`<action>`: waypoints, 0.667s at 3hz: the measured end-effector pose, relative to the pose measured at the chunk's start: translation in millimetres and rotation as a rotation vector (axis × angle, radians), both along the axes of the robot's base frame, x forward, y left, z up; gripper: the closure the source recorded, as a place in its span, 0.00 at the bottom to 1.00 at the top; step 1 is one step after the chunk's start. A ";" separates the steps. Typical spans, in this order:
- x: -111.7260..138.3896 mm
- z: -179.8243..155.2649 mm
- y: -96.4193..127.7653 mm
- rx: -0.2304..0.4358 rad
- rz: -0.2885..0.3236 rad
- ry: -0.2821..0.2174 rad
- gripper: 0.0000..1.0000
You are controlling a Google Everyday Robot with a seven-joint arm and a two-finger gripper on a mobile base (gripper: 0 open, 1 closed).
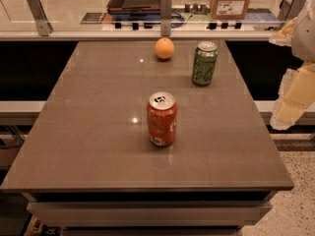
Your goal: Pick green can
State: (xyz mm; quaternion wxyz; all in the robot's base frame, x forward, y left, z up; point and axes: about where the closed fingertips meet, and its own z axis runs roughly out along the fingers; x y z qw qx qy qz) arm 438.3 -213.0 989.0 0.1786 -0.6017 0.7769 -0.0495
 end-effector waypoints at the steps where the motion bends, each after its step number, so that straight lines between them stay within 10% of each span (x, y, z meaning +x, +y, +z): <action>1: 0.0 0.0 0.0 0.000 0.000 0.000 0.00; 2: 1.9 2.1 0.2 0.016 -0.011 -0.015 0.00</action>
Offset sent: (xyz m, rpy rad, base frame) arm 0.0051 -0.0011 -0.0003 0.0383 -0.0156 -0.0248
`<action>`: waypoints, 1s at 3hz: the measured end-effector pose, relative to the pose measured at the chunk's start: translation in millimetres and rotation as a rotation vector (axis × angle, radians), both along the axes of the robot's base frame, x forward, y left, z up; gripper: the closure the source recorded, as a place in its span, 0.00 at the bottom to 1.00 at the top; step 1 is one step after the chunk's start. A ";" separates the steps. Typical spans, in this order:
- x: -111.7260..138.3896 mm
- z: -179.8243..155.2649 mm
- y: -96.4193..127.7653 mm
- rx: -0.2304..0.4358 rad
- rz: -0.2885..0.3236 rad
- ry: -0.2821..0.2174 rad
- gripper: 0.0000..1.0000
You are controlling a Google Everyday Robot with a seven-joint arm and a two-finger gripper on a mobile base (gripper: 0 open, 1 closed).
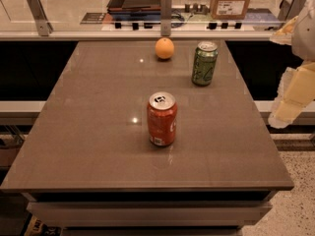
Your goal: Pick green can
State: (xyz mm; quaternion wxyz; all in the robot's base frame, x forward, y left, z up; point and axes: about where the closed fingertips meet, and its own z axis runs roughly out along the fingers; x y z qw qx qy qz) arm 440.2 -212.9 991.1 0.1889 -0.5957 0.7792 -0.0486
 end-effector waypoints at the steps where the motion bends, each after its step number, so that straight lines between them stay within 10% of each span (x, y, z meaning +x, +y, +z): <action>1: 10.1 -0.2 -5.0 0.064 -0.061 -0.036 0.00; 3: 39.2 -17.8 -18.4 0.275 -0.266 -0.148 0.00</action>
Offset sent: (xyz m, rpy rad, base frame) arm 0.0505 -0.0277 -0.0166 0.3198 -0.1686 -0.3237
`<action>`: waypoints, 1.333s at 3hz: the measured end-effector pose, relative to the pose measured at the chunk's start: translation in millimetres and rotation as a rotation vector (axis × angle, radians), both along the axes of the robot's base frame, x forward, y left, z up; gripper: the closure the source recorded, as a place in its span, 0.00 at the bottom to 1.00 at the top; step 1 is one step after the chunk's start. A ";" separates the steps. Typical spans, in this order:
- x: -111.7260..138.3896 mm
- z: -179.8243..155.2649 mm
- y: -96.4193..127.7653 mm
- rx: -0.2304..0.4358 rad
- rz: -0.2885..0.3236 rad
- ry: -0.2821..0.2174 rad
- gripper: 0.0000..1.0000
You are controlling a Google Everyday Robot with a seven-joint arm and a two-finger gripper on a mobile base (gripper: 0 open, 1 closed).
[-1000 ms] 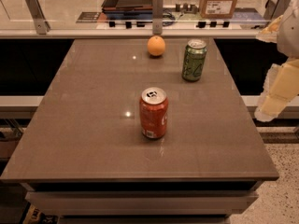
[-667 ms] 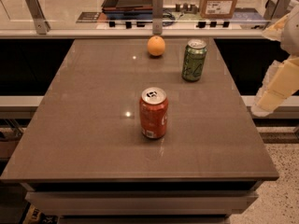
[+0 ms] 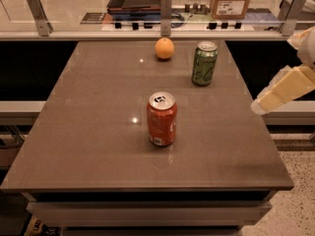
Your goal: Pick green can
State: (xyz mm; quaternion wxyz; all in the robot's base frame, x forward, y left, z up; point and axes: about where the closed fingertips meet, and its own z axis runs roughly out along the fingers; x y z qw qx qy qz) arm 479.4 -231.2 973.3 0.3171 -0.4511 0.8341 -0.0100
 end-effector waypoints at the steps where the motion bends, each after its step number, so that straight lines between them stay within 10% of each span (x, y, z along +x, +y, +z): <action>1: 15.6 -13.6 0.0 0.112 -0.068 -0.065 0.00; 4: 59.4 -32.3 11.5 0.375 -0.195 -0.301 0.00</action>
Offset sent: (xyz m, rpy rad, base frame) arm 0.0552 0.0045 -0.0351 0.3970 -0.2867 -0.2211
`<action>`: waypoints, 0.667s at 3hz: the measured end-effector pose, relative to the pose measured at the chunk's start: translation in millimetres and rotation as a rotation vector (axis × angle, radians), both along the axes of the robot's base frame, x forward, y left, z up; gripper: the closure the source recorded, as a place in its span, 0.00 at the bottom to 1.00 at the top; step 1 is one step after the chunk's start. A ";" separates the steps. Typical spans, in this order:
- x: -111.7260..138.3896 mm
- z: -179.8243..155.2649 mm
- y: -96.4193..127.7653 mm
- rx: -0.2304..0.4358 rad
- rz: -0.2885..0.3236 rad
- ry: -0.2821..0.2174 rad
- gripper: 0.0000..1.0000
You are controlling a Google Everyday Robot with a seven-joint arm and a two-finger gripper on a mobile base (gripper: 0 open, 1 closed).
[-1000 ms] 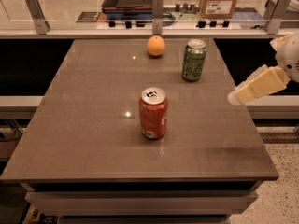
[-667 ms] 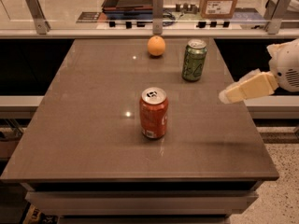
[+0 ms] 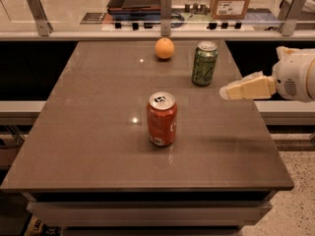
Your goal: Pick green can
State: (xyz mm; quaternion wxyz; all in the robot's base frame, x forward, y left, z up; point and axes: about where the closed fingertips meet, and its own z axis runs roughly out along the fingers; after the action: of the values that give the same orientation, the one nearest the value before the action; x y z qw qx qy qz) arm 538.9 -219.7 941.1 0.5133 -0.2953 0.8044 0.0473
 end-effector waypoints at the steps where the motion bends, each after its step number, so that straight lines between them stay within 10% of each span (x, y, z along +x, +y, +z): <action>1: 0.0 0.1 0.1 0.000 0.000 0.000 0.00; 2: 15.4 3.7 3.7 0.044 -0.007 -0.034 0.00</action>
Offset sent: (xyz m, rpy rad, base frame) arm 0.0391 0.0044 0.0040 0.1131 -0.0770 -0.0225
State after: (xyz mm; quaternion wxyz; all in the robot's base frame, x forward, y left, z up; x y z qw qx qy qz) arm 554.3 -216.0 944.8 0.5336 -0.2818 0.7953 0.0580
